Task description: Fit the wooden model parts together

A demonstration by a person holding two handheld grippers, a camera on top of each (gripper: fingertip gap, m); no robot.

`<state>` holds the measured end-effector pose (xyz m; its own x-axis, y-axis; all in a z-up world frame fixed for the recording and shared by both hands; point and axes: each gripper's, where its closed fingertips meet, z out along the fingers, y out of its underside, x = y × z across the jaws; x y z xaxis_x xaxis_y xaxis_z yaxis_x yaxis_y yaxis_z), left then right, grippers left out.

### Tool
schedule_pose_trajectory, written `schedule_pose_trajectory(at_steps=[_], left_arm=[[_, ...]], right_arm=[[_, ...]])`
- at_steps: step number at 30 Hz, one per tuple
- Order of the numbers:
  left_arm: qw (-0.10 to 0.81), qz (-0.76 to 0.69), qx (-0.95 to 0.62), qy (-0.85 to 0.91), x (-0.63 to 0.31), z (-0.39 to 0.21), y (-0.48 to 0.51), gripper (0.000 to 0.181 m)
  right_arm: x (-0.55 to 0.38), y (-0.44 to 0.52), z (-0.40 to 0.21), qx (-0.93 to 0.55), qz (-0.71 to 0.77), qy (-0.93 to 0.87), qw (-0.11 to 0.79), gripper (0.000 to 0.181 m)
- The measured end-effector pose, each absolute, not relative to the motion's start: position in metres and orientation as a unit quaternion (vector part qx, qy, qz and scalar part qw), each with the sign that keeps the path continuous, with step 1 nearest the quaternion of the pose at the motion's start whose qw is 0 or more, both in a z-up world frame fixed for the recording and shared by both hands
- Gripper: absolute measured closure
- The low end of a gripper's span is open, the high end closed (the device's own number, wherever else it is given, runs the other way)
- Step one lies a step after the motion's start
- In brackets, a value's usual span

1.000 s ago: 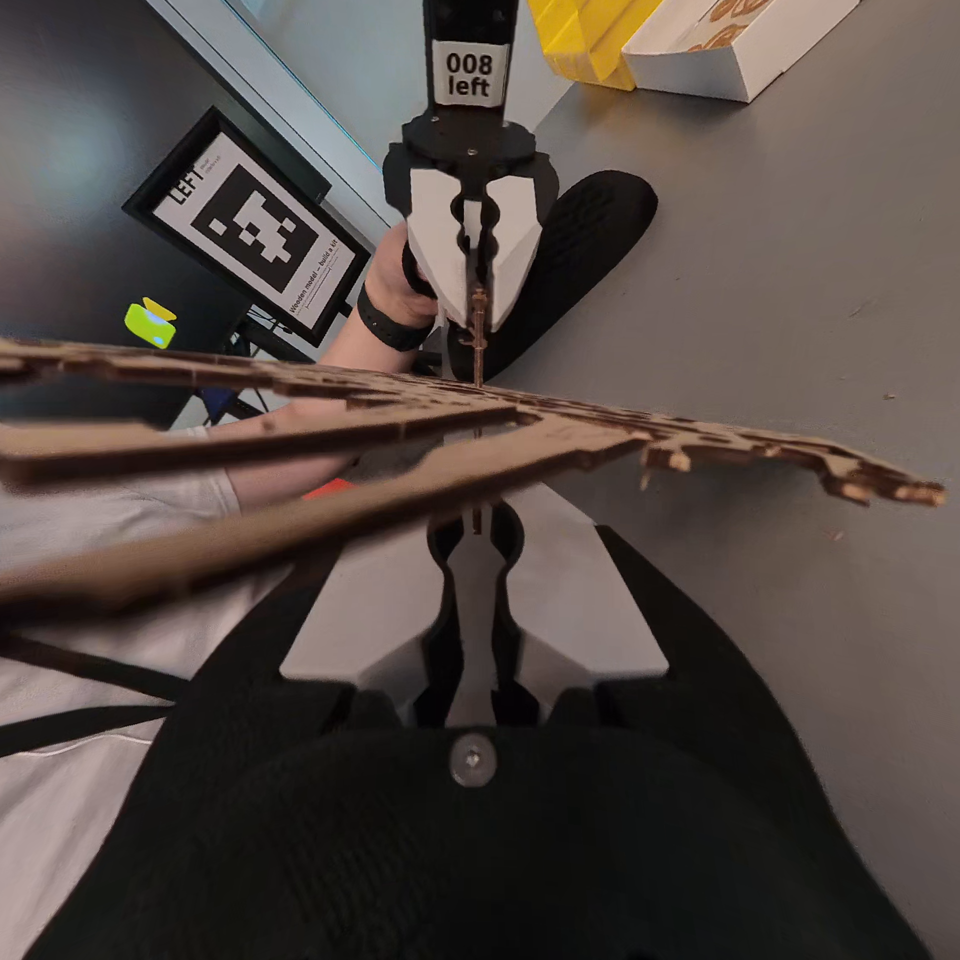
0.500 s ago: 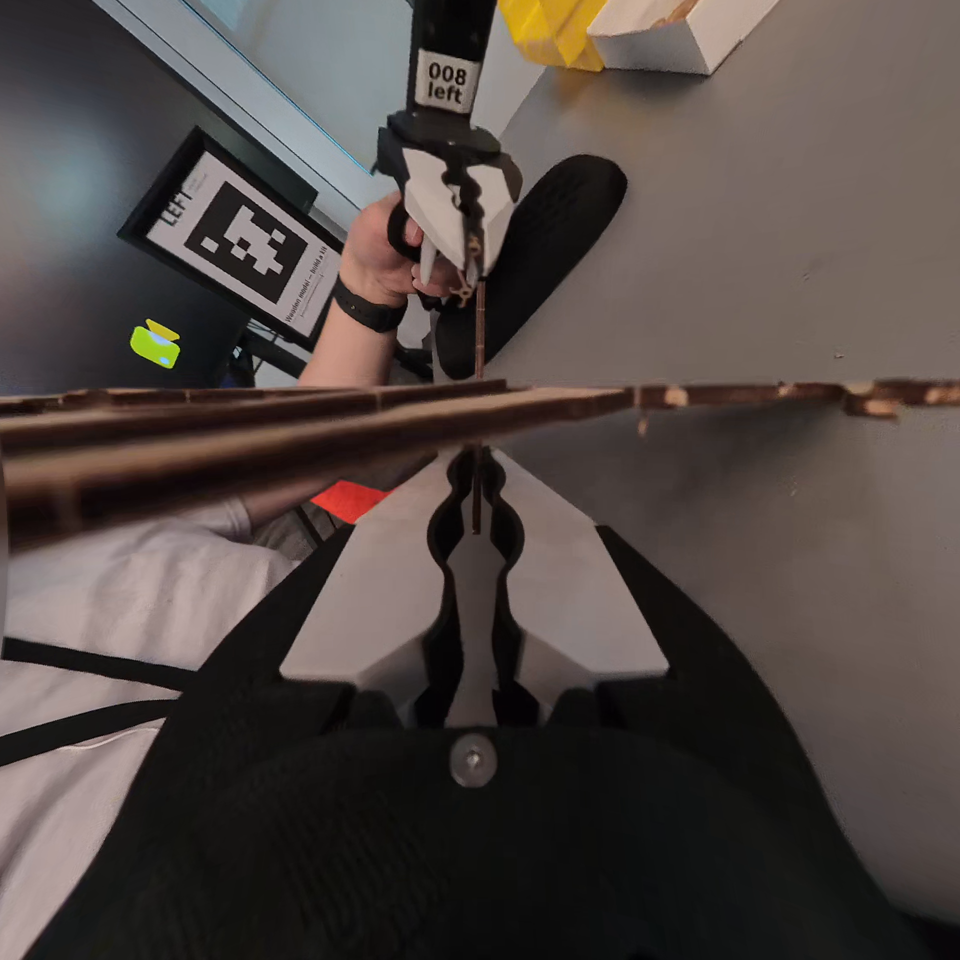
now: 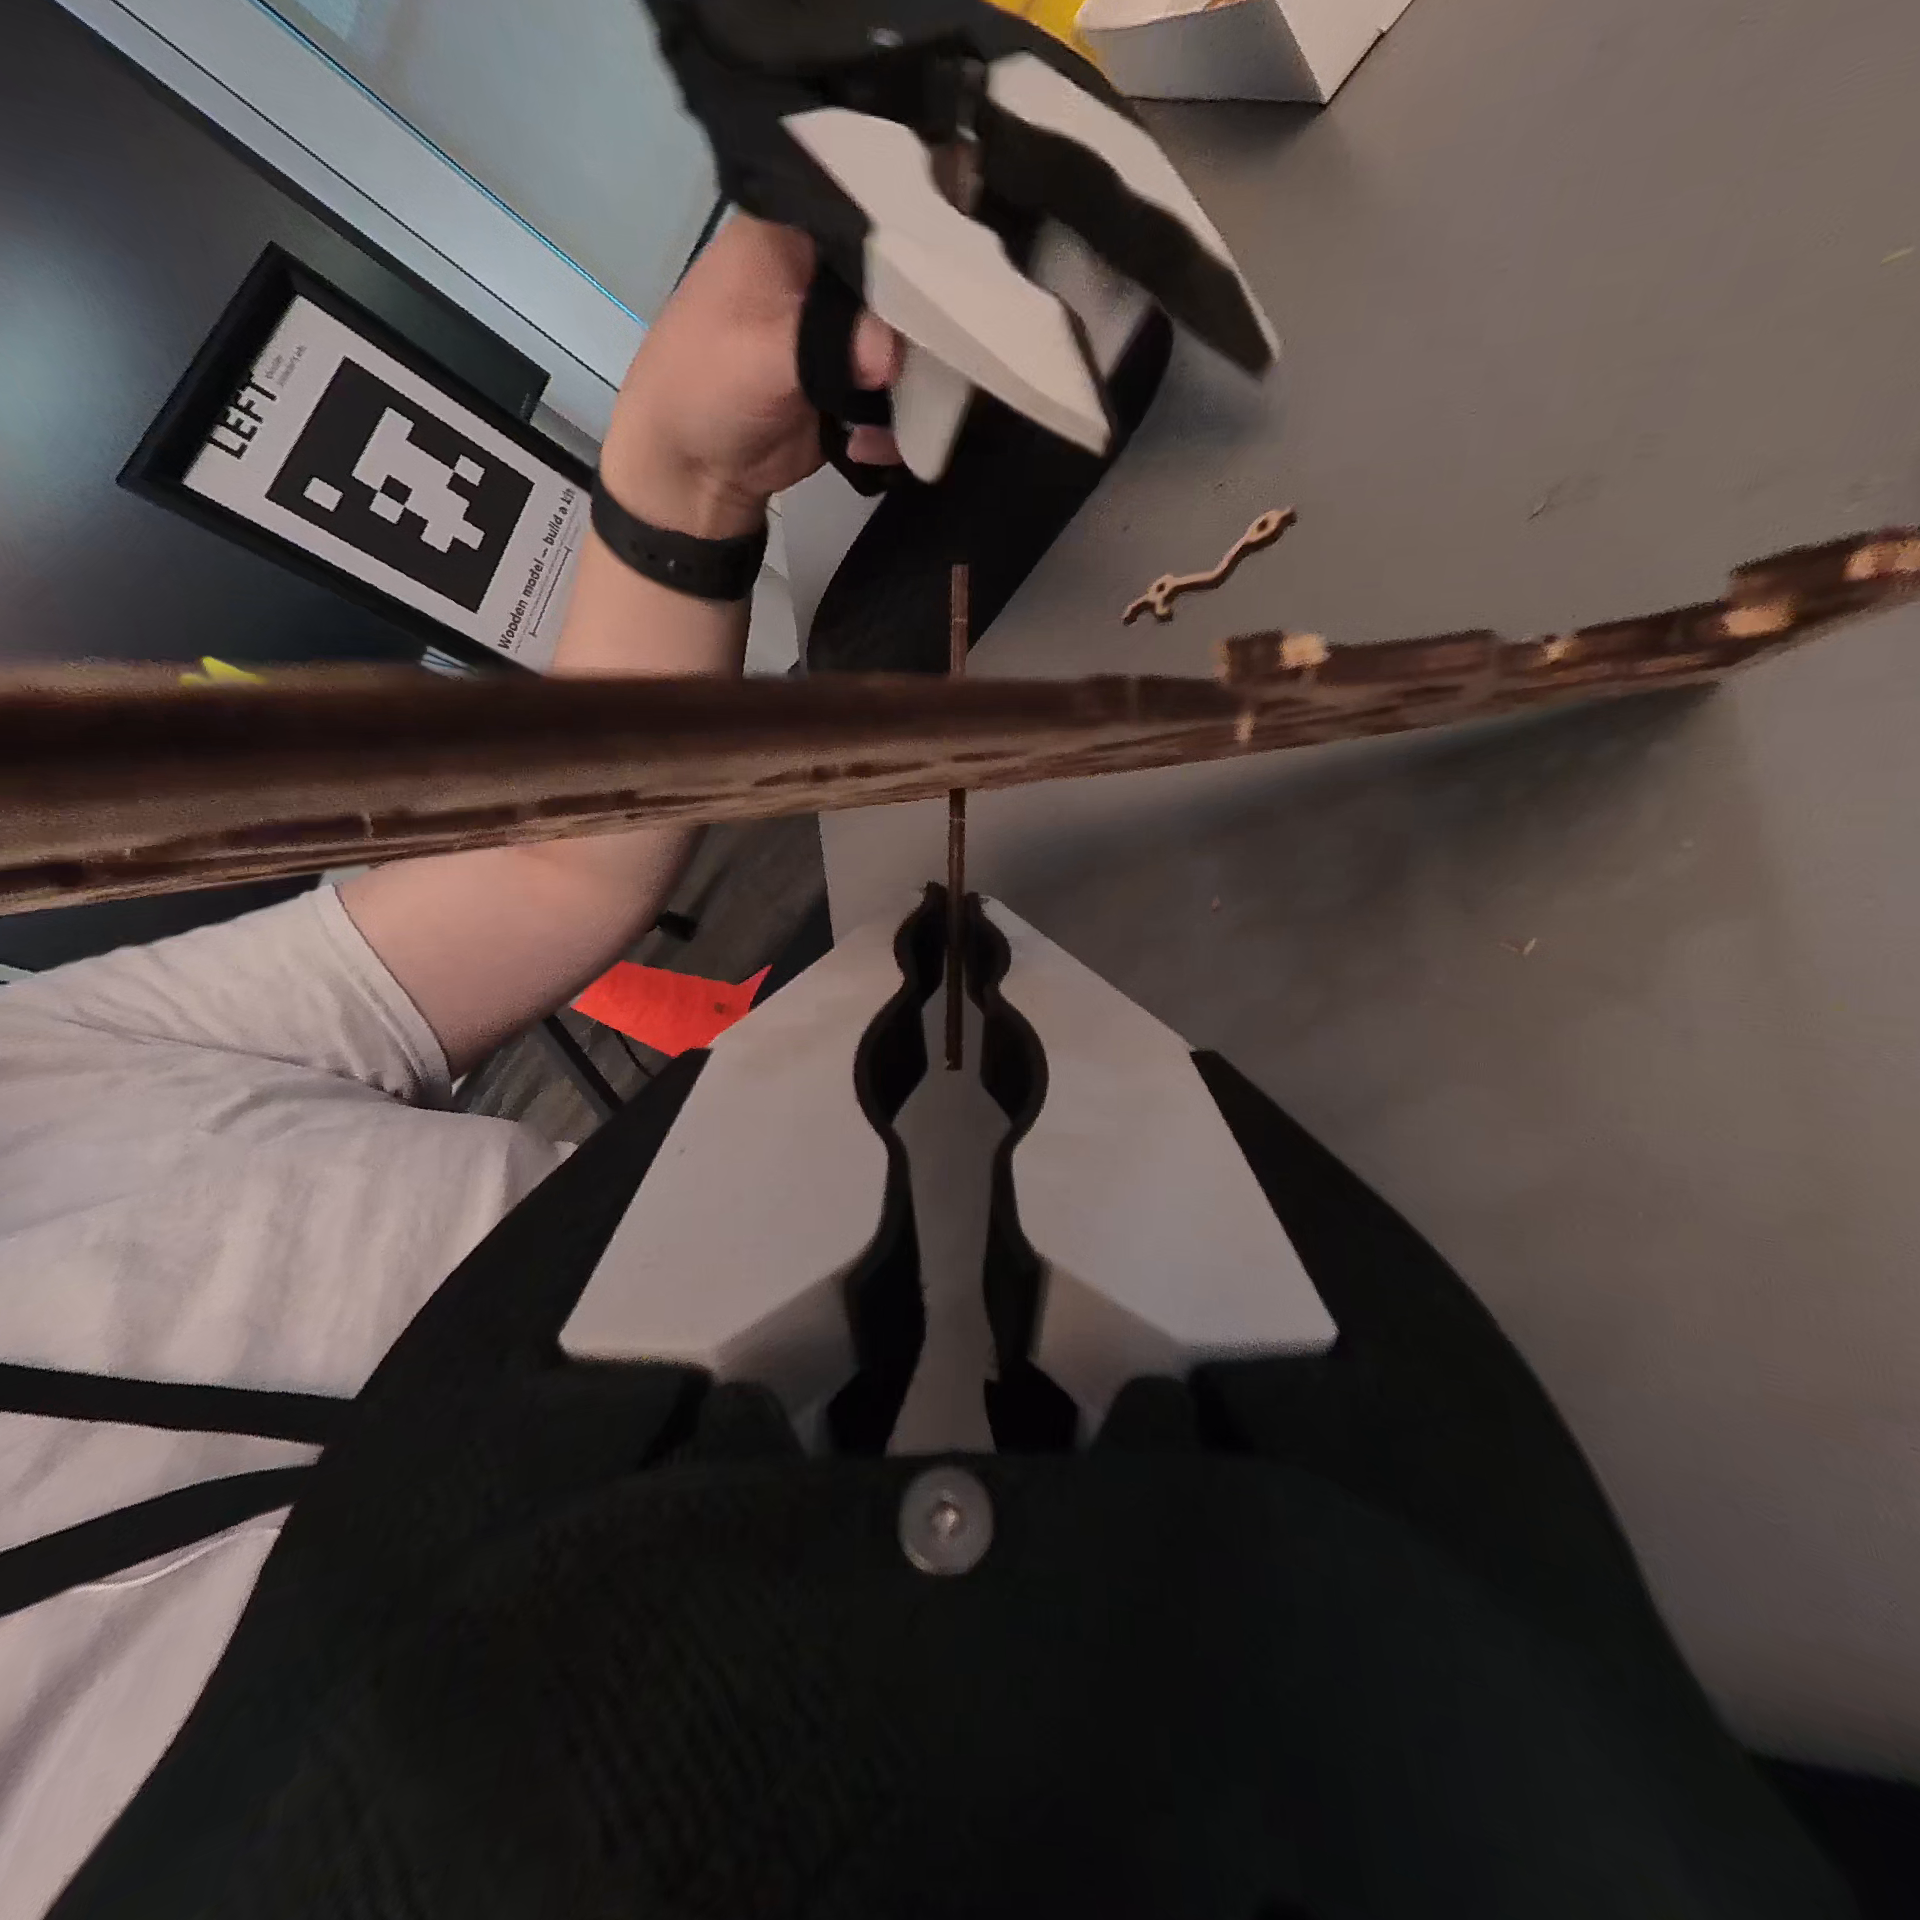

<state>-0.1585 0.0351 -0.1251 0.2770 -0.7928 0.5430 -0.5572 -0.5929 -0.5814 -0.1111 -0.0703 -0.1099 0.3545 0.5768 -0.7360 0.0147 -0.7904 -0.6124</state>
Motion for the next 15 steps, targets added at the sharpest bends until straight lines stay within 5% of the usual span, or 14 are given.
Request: schedule_pose_trajectory(at_steps=[5, 10, 15], left_arm=[[0.305, -0.491, -0.651, 0.493, -0.153, -0.035, -0.038, 0.127], [0.399, -0.346, -0.630, 0.569, -0.128, -0.050, -0.088, 0.118], [0.416, -0.293, -0.684, 0.523, -0.109, -0.073, -0.071, 0.163]], right_arm=[[-0.114, -0.069, -0.115, -0.800, 0.516, -0.175, 0.251, 0.181], [-0.120, -0.069, -0.112, -0.803, 0.528, -0.158, 0.229, 0.181], [-0.113, -0.062, -0.112, -0.816, 0.507, -0.142, 0.239, 0.181]])
